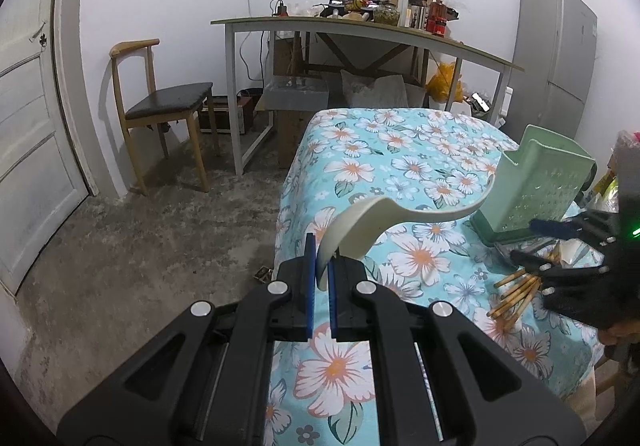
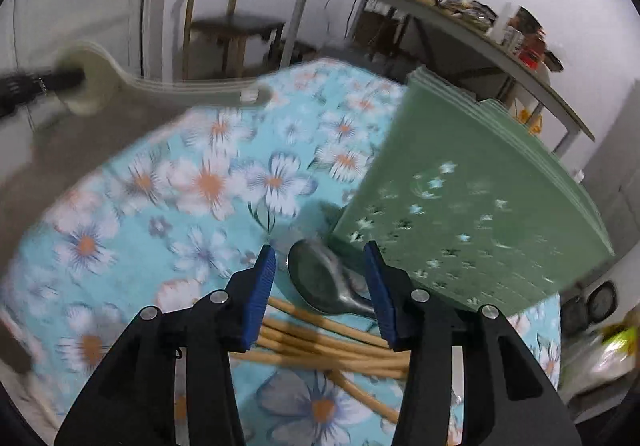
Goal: Organize utensils
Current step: 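Lift the ladle with the left tool while the right tool grasps the green holder's rim, then raise the green holder with the right tool while the left tool lowers the ladle into it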
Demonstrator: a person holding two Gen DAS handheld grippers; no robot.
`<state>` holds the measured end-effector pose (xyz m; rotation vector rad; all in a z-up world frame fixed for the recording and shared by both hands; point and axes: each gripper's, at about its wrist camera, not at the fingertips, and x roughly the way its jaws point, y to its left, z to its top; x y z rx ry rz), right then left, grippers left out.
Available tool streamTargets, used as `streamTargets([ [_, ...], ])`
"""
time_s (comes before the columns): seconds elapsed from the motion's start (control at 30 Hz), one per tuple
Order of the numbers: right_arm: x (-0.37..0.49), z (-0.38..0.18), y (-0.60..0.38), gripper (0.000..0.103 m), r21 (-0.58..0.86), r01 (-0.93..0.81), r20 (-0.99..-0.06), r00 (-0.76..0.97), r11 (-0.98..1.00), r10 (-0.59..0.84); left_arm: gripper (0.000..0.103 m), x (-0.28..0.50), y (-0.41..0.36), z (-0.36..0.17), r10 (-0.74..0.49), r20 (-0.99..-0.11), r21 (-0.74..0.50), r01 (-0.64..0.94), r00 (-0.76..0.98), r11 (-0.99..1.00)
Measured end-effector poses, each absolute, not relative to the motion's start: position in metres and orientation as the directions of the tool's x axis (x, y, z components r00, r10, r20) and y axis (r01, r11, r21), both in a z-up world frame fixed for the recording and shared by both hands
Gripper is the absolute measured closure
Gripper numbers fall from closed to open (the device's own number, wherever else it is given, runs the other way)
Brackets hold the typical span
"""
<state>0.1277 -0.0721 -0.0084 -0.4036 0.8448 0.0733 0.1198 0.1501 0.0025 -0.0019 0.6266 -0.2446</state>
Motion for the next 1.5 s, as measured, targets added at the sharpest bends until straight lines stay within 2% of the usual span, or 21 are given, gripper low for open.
streamTargets([
  [0.17, 0.149, -0.033, -0.064, 0.060, -0.367, -0.226, -0.762, 0.629, 0.902, -0.152, 0.098, 0.127, 0.151, -0.006, -0.226, -0.597, -0.085, 0.220, 0.770, 0.972],
  [0.2, 0.153, -0.036, -0.064, 0.065, -0.366, -0.223, -0.767, 0.623, 0.903, -0.156, 0.098, 0.128, 0.152, -0.008, -0.226, -0.599, -0.085, 0.220, 0.768, 0.972],
  [0.27, 0.157, -0.040, -0.068, 0.090, -0.344, -0.209, -0.779, 0.608, 0.915, -0.154, 0.098, 0.130, 0.152, -0.010, -0.226, -0.601, -0.087, 0.218, 0.767, 0.972],
  [0.6, 0.124, 0.025, -0.098, 0.097, -0.232, -0.082, -0.690, 0.716, 0.969, -0.105, 0.098, 0.129, 0.149, 0.004, -0.238, -0.570, -0.081, 0.234, 0.786, 0.969],
  [0.8, 0.098, 0.064, -0.135, 0.099, -0.149, 0.015, -0.632, 0.768, 0.989, -0.107, 0.098, 0.126, 0.128, 0.033, -0.264, -0.501, -0.042, 0.282, 0.824, 0.959],
  [1.03, 0.080, 0.084, -0.173, 0.099, -0.037, 0.081, -0.586, 0.805, 0.996, -0.087, 0.098, 0.127, 0.083, 0.062, -0.258, -0.425, 0.157, 0.352, 0.868, 0.923],
  [1.33, 0.060, 0.106, -0.200, 0.099, 0.022, 0.091, -0.517, 0.853, 0.996, -0.067, 0.098, 0.137, 0.029, 0.079, -0.235, -0.395, 0.396, 0.395, 0.888, 0.829],
  [1.5, 0.052, 0.114, -0.219, 0.099, 0.065, 0.100, -0.480, 0.876, 0.993, -0.057, 0.099, 0.144, -0.001, 0.076, -0.216, -0.410, 0.535, 0.426, 0.886, 0.729],
])
